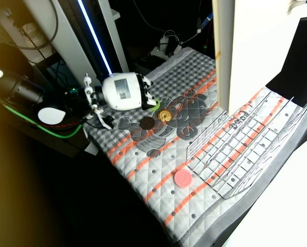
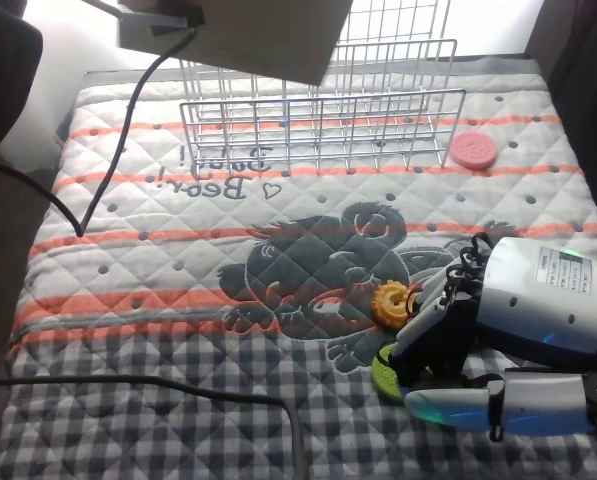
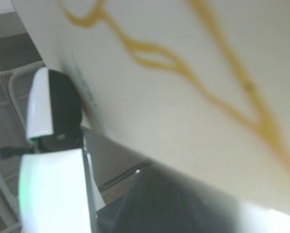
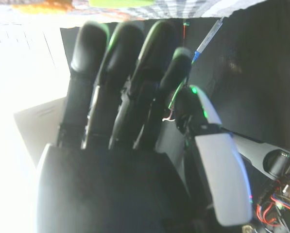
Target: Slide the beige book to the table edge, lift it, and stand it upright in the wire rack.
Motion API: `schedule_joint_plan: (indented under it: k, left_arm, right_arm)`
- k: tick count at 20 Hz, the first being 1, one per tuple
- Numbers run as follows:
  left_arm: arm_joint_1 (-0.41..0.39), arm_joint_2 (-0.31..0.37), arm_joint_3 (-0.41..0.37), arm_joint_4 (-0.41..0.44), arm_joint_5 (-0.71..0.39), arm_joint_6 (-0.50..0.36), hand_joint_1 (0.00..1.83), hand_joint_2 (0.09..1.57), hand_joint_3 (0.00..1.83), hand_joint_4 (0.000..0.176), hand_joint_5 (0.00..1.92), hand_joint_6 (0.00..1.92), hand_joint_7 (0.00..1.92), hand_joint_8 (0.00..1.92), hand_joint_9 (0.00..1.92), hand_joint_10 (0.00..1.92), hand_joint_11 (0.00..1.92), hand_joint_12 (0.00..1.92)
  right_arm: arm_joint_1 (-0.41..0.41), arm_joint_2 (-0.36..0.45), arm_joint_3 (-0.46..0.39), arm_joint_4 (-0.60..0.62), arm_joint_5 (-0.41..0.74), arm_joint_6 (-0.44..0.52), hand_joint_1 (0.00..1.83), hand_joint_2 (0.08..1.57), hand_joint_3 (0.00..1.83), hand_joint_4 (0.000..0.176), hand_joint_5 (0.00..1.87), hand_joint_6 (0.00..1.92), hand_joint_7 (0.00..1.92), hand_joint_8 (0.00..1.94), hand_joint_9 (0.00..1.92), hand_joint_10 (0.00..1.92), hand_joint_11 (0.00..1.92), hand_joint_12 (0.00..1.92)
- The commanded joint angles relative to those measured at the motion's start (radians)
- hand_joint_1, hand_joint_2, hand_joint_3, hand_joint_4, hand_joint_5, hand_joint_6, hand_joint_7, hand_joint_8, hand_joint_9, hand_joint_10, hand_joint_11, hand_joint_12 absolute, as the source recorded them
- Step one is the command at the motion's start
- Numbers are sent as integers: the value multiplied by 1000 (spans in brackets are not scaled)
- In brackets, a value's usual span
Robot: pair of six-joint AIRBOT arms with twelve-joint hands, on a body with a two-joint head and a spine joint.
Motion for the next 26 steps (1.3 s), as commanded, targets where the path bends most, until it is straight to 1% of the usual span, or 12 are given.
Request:
schedule_joint_plan:
  k: [1, 3, 5, 10, 12, 13, 15, 18, 20, 21, 22, 26]
  left_arm:
    - [2, 11, 5, -23, -110, -15, 1279, 1061, 0, 0, 964, 913, 1249, 657, 1293, 592, 1073, 1253]
    - [19, 10, 5, -28, -112, -15, 1298, 1034, 0, 0, 1046, 733, 1303, 595, 1425, 310, 1024, 1202]
    - [33, 5, 10, -33, -110, -15, 1396, 1050, 3, 0, 974, 801, 1169, 571, 1165, 943, 1128, 914]
    - [-8, 12, 17, -17, -91, -18, 1393, 1073, 0, 0, 925, 935, 1074, 710, 1129, 978, 1203, 703]
    - [-24, 16, 15, -11, -97, -18, 1396, 1037, 0, 0, 997, 879, 1146, 651, 1214, 807, 1127, 980]
    - [-26, 16, 15, -9, -100, -16, 1291, 1074, 2, 0, 962, 931, 1129, 876, 1198, 998, 1048, 1367]
    - [-22, 16, 15, -8, -99, -12, 1254, 1108, 0, 0, 891, 1014, 1100, 937, 1076, 1001, 909, 1545]
    - [7, 10, 16, -28, -102, -11, 1286, 1027, 0, 0, 1061, 773, 1348, 450, 1340, 331, 1064, 1029]
    - [31, 3, 21, -45, -107, -17, 1296, 1019, 0, 0, 1087, 696, 1371, 421, 1439, 88, 1134, 860]
    - [38, 2, 22, -51, -109, -20, 1388, 995, 0, 0, 1119, 596, 1413, 136, 1373, 511, 1182, 779]
    - [48, 2, 22, -58, -111, -23, 1404, 1017, 0, 0, 1108, 614, 1285, 321, 1277, 700, 1311, 376]
    - [68, -4, 26, -72, -119, -29, 1396, 1061, 0, 0, 958, 886, 1115, 627, 1141, 948, 1331, 339]
  right_arm:
    - [-6, -22, 0, 15, 58, 18, 523, 1368, 0, 0, 1037, 1026, 1531, 87, 1183, 926, 967, 1286]
    - [-6, -24, 0, 15, 58, 18, 496, 1370, 0, 0, 1093, 820, 1492, 63, 1219, 724, 959, 1170]
    - [-6, -26, 1, 15, 58, 18, 530, 1357, 1, 0, 1165, 629, 1502, 33, 1300, 524, 968, 1097]
    - [-6, -27, 4, 15, 58, 20, 504, 1352, 0, 0, 1146, 710, 1518, 25, 1246, 656, 954, 1192]
    - [-6, -29, 5, 15, 58, 21, 467, 1365, 0, 0, 1119, 780, 1512, 28, 1210, 759, 955, 1209]
    - [-7, -30, 5, 15, 58, 21, 449, 1365, 0, 0, 1122, 787, 1517, 33, 1211, 775, 958, 1223]
    - [-8, -30, 5, 16, 58, 21, 440, 1364, 1, 0, 1096, 848, 1517, 39, 1199, 806, 949, 1243]
    - [-9, -31, 5, 18, 58, 21, 465, 1366, 0, 0, 1148, 624, 1487, 14, 1262, 566, 970, 1104]
    - [-11, -33, 5, 19, 58, 21, 475, 1361, 1, 0, 1119, 772, 1514, 24, 1257, 647, 968, 1166]
    - [-11, -34, 5, 19, 58, 21, 479, 1360, 1, 0, 1106, 793, 1515, 24, 1252, 664, 973, 1162]
    - [-11, -34, 5, 19, 58, 21, 495, 1354, 0, 0, 1087, 876, 1526, 30, 1250, 692, 974, 1161]
    - [-13, -35, 5, 21, 59, 22, 465, 1354, 0, 0, 1096, 844, 1523, 41, 1224, 766, 972, 1180]
